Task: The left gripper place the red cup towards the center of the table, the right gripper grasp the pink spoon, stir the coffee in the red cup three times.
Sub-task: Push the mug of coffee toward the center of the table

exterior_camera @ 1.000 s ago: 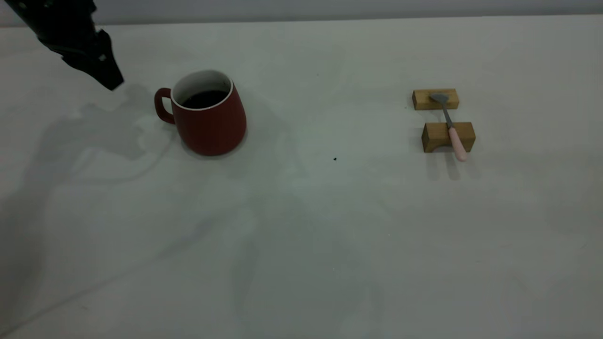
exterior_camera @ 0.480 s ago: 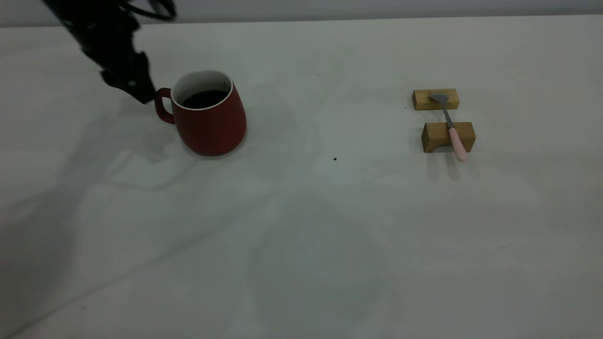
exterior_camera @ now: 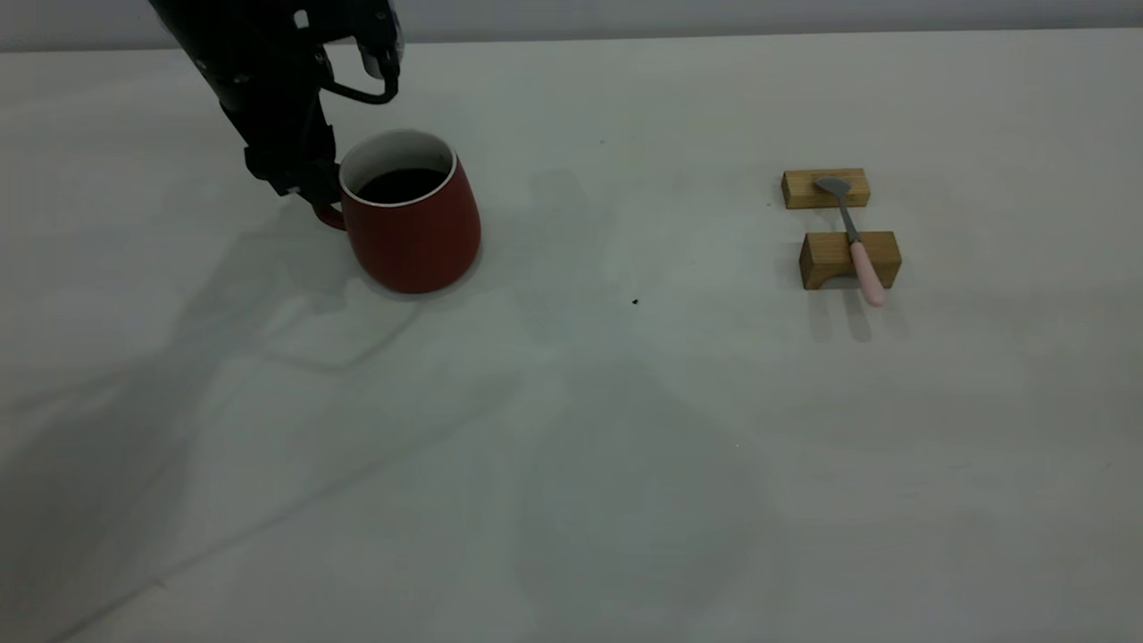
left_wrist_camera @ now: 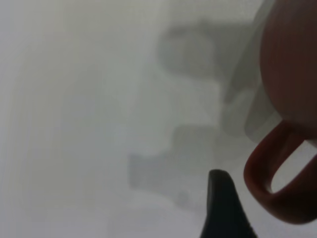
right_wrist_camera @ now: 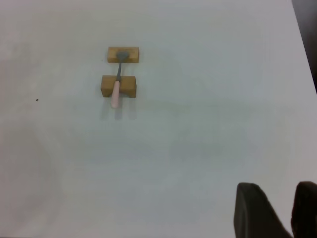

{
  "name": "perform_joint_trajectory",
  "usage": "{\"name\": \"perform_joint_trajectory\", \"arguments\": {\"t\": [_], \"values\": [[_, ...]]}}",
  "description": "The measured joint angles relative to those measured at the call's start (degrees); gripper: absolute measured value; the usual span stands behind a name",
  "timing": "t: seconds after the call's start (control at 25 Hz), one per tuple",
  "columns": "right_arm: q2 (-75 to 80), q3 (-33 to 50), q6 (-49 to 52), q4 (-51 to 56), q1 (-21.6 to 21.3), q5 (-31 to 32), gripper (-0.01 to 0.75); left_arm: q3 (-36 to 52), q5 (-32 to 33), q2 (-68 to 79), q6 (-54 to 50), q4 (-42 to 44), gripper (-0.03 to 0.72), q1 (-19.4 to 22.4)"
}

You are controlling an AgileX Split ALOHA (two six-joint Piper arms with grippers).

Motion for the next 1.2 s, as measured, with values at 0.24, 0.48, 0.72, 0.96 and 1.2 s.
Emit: {"name": "perform_joint_trajectory", "arguments": {"t": [0.24, 0.48, 0.72, 0.96, 1.2], "values": [[0.0, 0.0, 0.0, 0.0, 0.0, 0.0, 0.231, 0.0, -1.6, 1.5, 0.0, -0.8, 0.485, -1.6], [0.0, 0.0, 0.0, 0.0, 0.0, 0.0, 0.231, 0.0, -4.2, 2.9, -2.1, -1.3, 0.478, -5.5], [0.0, 0.0, 0.0, 0.0, 0.0, 0.0, 0.231, 0.0, -9.0, 3.3, -4.3, -1.4, 0.478, -9.4], [0.0, 0.0, 0.0, 0.0, 0.0, 0.0, 0.231, 0.0, -13.0, 3.6, -7.6, -1.5, 0.478, -12.1], [0.0, 0.0, 0.0, 0.0, 0.0, 0.0, 0.231, 0.0, -13.7, 3.8, -8.0, -1.6, 0.478, -13.8]]}}
